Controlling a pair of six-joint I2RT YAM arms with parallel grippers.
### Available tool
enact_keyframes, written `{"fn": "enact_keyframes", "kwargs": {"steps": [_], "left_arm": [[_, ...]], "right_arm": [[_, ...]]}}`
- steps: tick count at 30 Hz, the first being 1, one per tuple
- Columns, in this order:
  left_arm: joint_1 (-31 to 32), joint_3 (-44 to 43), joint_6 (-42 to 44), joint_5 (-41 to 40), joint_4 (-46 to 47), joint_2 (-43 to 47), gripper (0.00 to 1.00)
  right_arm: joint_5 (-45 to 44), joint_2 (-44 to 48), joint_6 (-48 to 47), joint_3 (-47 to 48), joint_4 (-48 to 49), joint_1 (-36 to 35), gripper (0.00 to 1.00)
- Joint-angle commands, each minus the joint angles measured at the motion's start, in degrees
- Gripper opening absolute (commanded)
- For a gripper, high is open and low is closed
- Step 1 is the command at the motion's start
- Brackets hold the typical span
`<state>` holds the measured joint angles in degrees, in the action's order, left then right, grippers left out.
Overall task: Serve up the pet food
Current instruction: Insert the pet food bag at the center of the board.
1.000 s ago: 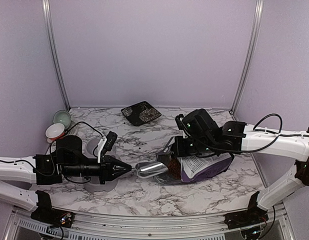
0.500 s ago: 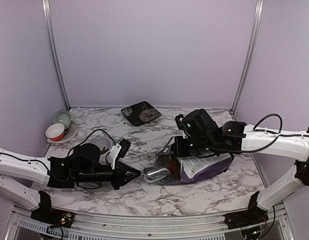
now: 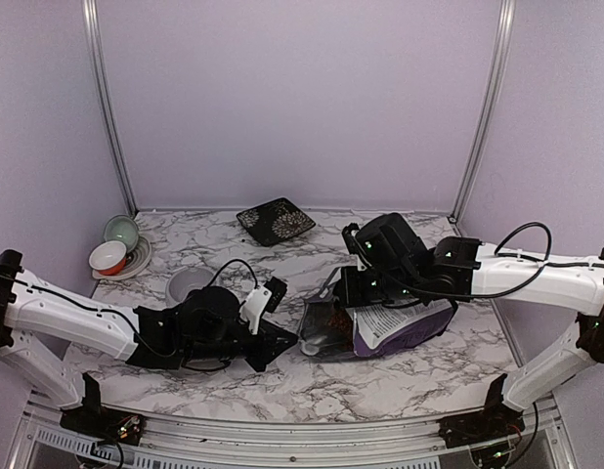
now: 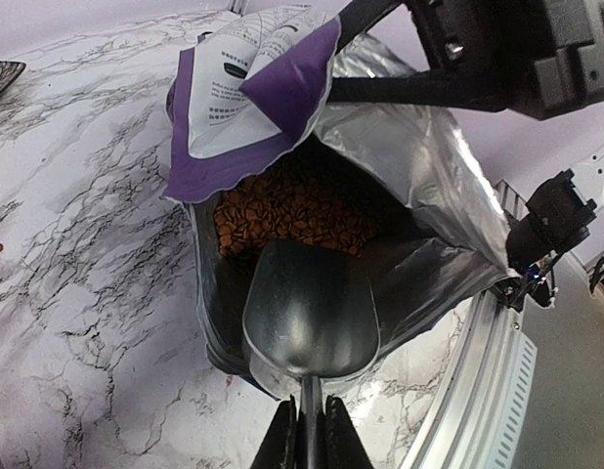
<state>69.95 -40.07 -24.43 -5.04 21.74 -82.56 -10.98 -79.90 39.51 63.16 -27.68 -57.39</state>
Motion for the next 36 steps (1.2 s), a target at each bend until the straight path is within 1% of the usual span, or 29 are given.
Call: {"fn": "enact_keyframes", "kwargs": {"steps": [1, 11, 23, 36], "left_arm": [[0.4, -4.0, 1.8, -2.3, 2.7, -3.2, 0.0], [0.5, -7.0, 1.8, -5.0, 4.3, -9.2, 0.0], [0.5, -9.0, 0.5, -6.6, 5.5, -13.9, 0.0], [0.5, -9.2, 0.3, -7.1, 6.6, -15.9, 0.0]], "right_arm": [[-0.3, -0.5, 1.5, 1.1, 2.7, -0.4, 0.0], [-0.4, -0.9, 1.1, 1.5, 2.5, -0.4, 0.0], [-0.2, -1.8, 0.7, 2.3, 2.4, -0.4, 0.0], [-0.6, -1.9, 0.6, 2.4, 2.0, -0.4, 0.0]]}}
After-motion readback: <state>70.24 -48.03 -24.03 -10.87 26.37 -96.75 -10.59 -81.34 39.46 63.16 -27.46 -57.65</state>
